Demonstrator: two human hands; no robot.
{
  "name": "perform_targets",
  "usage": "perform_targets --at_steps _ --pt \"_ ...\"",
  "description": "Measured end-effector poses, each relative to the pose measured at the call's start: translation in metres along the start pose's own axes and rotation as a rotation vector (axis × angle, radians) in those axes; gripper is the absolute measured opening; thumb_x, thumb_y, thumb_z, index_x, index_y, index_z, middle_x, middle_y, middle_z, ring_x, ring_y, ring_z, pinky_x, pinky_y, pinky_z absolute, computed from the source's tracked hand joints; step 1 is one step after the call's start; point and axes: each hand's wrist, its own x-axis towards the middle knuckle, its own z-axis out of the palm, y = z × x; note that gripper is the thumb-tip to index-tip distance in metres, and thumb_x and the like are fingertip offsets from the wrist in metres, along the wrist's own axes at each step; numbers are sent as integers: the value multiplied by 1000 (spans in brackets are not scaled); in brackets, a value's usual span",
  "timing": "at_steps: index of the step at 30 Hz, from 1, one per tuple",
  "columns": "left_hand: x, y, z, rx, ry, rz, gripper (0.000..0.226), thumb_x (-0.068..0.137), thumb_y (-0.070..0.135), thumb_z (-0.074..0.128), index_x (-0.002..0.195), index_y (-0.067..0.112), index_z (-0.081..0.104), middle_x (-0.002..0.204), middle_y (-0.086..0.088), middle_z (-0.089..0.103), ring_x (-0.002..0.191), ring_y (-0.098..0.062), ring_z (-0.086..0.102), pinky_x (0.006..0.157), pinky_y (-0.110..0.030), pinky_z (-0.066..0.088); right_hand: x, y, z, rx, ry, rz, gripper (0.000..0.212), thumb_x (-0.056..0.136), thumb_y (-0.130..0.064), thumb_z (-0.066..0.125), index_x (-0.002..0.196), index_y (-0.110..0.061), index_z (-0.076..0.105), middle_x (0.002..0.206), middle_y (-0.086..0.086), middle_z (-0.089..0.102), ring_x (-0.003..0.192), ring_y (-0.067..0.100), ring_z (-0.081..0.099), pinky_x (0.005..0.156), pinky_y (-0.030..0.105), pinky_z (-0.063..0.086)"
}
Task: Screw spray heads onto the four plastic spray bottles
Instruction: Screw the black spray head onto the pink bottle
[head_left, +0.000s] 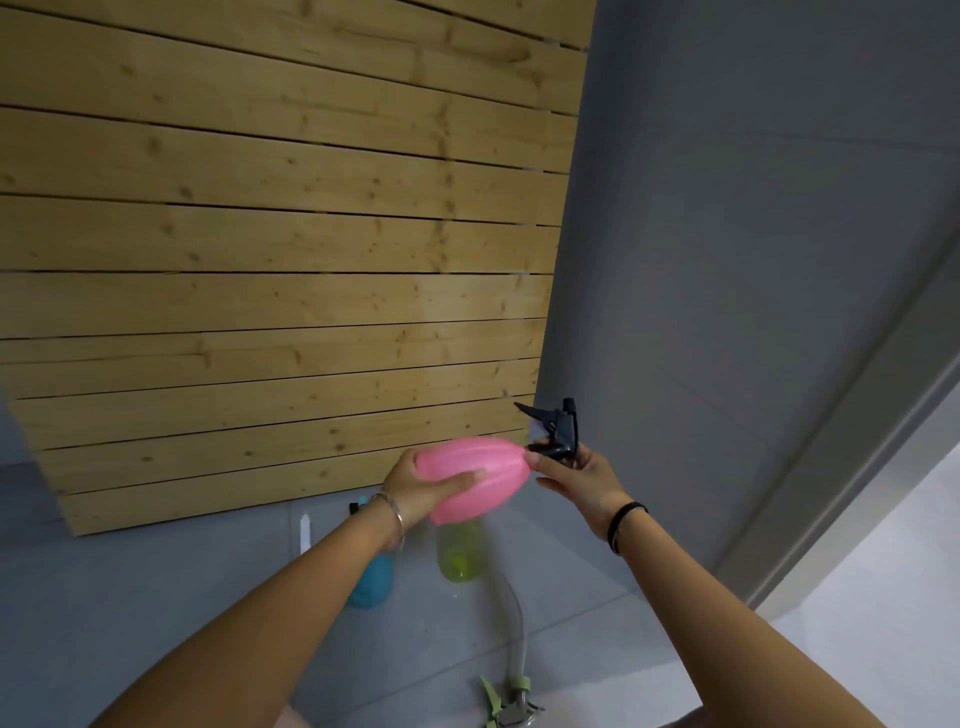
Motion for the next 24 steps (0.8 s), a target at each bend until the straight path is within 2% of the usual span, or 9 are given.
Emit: perform_targets --at_steps 2,4,6,9,12,17,20,22,24 --pt "2 6 8 -170 54 -21 71 63 54 74 121 21 49 123 -7 59 95 -18 60 63 -22 51 0 2 2 44 42 8 25 77 -12 74 100 -9 67 93 1 71 89 15 66 64 14 56" --pt "1 10 10 -233 -32 -183 74 69 75 47 125 26 43 125 -8 56 107 -30 58 72 -34 54 1 4 3 62 82 13 29 76 -13 75 103 -6 67 96 5 71 92 18 66 67 15 56" --pt "-1 9 7 -192 -130 -299 68 80 75 29 132 31 34 133 -10 49 115 -35 55 72 -42 56 2 5 3 59 96 17 31 76 -13 75 105 -4 67 100 8 70 94 20 65 71 16 55" --pt "5 5 3 -248 -124 -226 59 87 55 47 134 21 35 133 -8 47 110 -31 56 74 -42 58 4 5 -1 107 123 39 28 78 -13 73 104 -3 68 103 12 69 96 22 65 80 21 55" --pt "7 13 2 -398 -224 -132 55 89 27 57 138 7 41 114 -8 63 97 -19 62 68 -26 58 5 4 -2 168 145 73 25 79 -14 72 100 -2 68 103 15 69 97 24 65 94 30 49" --pt "-4 12 -5 -146 -375 -327 53 85 59 47 126 34 25 133 -14 46 104 -34 60 67 -39 60 5 3 3 152 134 73 29 79 -15 73 105 -1 67 109 16 68 102 25 64 99 31 48" --pt "1 7 -2 -126 -254 -135 75 76 19 74 138 19 32 126 -5 51 101 -22 59 66 -30 60 4 3 -2 129 150 88 31 80 -17 72 107 -2 67 109 16 68 101 24 64 100 32 47" --pt "3 9 2 -237 -289 -88 71 71 33 77 133 19 45 113 -2 61 97 -17 60 67 -30 59 3 2 -2 122 136 94 31 80 -17 72 107 -3 67 111 15 68 103 25 64 98 30 47" --pt "1 16 5 -317 -312 -216 71 74 68 51 127 21 51 111 -9 66 98 -23 63 73 -37 57 2 0 1 117 124 90 24 80 -17 72 101 -7 69 111 14 69 103 24 63 97 30 47"
